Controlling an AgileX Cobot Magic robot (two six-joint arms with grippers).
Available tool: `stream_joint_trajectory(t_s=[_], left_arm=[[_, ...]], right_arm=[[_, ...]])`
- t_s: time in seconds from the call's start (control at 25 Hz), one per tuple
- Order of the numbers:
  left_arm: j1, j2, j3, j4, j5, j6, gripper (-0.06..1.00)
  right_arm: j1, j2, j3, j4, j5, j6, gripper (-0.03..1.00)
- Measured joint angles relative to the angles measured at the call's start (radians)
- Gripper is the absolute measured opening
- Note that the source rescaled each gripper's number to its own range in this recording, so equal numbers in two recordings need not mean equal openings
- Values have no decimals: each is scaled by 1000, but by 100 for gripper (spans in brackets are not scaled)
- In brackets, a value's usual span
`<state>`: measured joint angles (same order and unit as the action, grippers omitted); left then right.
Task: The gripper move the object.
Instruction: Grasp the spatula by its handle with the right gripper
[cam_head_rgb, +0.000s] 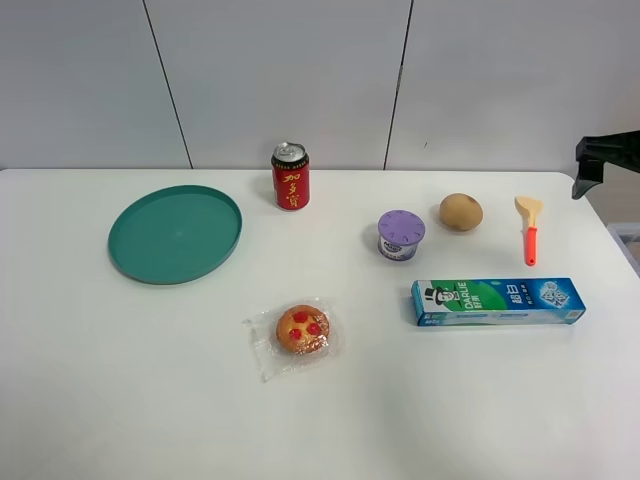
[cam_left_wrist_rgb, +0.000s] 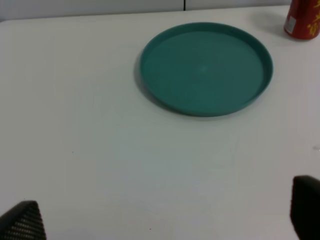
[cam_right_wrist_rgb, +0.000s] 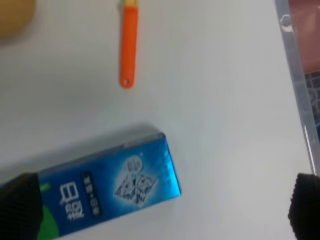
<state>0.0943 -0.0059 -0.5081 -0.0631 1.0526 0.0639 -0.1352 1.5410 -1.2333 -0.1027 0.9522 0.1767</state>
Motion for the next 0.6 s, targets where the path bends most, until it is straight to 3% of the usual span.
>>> stream_joint_trajectory(t_s=[0.36,0.6], left_arm=[[0,0,0,0,0,0,100],[0,0,0,0,0,0,100]], right_arm=[[-44,314,-138,29,-185,3,100],[-44,494,-282,26,-246,3,100]])
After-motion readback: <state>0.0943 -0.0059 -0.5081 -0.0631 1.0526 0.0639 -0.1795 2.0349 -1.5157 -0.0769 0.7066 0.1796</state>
